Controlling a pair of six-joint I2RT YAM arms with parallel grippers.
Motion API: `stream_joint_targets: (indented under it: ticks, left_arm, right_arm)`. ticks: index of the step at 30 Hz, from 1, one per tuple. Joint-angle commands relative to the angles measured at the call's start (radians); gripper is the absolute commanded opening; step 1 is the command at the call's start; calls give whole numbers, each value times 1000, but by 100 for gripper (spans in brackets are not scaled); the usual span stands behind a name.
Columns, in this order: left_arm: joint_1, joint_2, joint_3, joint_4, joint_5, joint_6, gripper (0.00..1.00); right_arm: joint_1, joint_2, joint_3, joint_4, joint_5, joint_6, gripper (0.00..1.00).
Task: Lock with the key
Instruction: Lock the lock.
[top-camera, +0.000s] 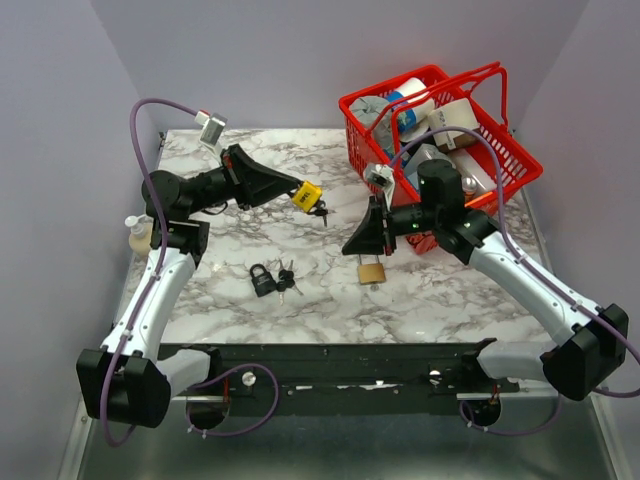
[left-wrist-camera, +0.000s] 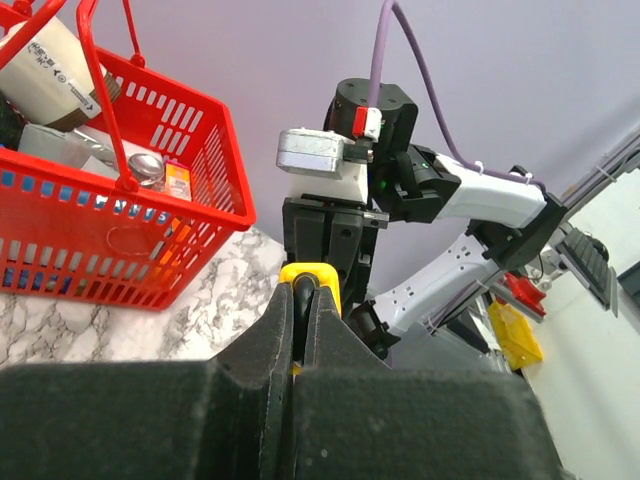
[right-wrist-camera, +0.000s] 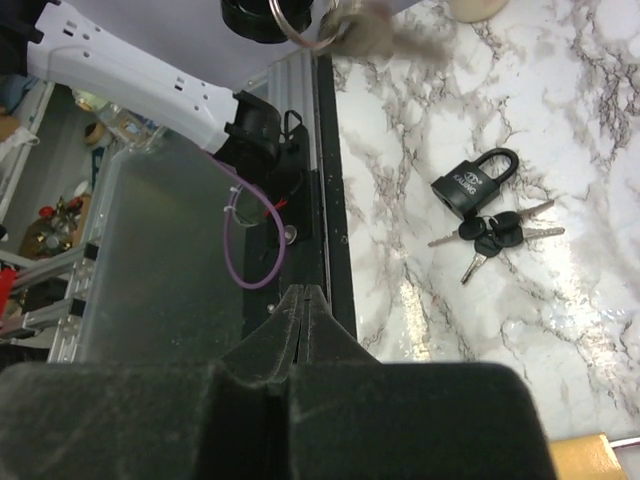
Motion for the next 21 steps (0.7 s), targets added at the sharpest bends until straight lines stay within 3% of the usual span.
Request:
stream_joint_targets:
  ticks: [1, 2, 3, 4, 5, 15, 21]
  left_arm:
    - [4, -15, 16, 93, -14, -37, 0]
    - [4, -18, 12, 93, -9, -36, 0]
    - [4, -27, 9, 92, -6, -33, 0]
    - [3, -30, 5, 83, 3, -22, 0]
    - [4, -34, 2, 72, 9, -12, 0]
    - [-63, -71, -25, 23, 21, 41, 0]
    - [-98, -73, -11, -5, 6, 64, 0]
  right_arm:
    - [-5, 11, 55, -40, -28, -37, 14]
    - [-5, 14, 75, -42, -15, -49, 31]
    - [-5, 14, 93, -45, -7, -53, 37]
    - [-8, 12, 134, -52, -2, -64, 50]
    - [-8, 9, 153, -57, 8, -70, 54]
    - [4, 47, 300, -69, 22, -47, 69]
    - [35, 80, 331, -66, 13, -38, 64]
